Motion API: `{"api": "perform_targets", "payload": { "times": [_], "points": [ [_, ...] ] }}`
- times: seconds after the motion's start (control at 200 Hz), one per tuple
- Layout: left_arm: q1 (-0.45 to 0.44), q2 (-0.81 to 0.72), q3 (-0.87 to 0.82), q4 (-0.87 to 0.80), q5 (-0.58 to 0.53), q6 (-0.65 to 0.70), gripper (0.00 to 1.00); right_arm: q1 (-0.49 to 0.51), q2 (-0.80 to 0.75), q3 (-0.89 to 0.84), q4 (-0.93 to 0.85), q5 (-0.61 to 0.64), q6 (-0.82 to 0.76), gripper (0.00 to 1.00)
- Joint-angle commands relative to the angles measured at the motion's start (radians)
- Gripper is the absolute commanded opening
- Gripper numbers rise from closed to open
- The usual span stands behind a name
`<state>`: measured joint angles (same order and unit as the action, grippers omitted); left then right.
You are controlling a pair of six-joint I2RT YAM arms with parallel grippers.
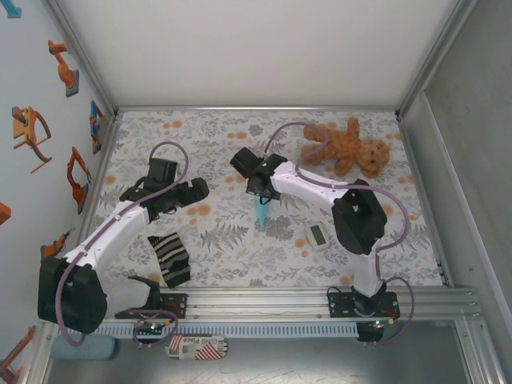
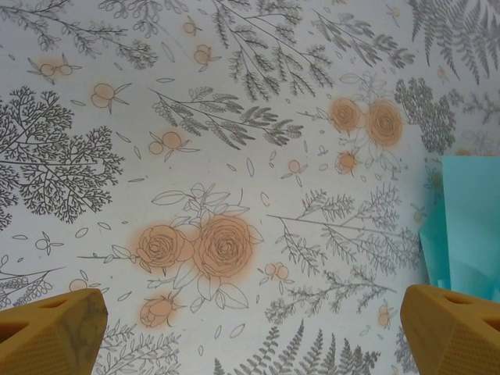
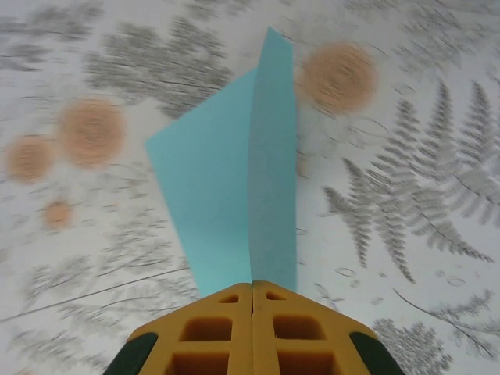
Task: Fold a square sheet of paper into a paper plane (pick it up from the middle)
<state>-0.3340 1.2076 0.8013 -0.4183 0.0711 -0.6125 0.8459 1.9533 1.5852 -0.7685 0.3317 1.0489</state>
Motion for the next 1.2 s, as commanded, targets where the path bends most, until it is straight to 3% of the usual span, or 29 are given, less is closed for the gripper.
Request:
{"api": "perform_targets", "payload": {
  "times": [0.0,0.155,0.285,0.501,0.646,1.197],
  "points": [
    [0.046,-0.013,-0.04,0.064,0.083,-0.075,0.96,-0.003,-0.078,-0.042,0.195,-0.097,-0.177,0.0],
    [0.086,-0.017,-0.08,0.116,0.126,-0.129,0.97,-0.038,-0.087,-0.13,0.453,-0.384,-0.273,0.0],
    [0.089,-0.015,-0.099,0.145,0.141,-0.152,1.0,-0.061,-0.075,-0.216,0.647,-0.537,-0.271,0.0],
    [0.085,0.041,-0.122,0.227,0.234,-0.182,0.88,-0.114,-0.021,-0.362,0.901,-0.724,-0.186,0.0],
    [0.063,0.102,-0.121,0.287,0.277,-0.197,0.78,-0.141,-0.024,-0.451,1.004,-0.745,-0.151,0.0],
    [-0.055,0.357,-0.073,0.472,0.371,-0.245,0.54,-0.197,-0.039,-0.587,1.032,-0.712,-0.158,0.02]
  ]
}}
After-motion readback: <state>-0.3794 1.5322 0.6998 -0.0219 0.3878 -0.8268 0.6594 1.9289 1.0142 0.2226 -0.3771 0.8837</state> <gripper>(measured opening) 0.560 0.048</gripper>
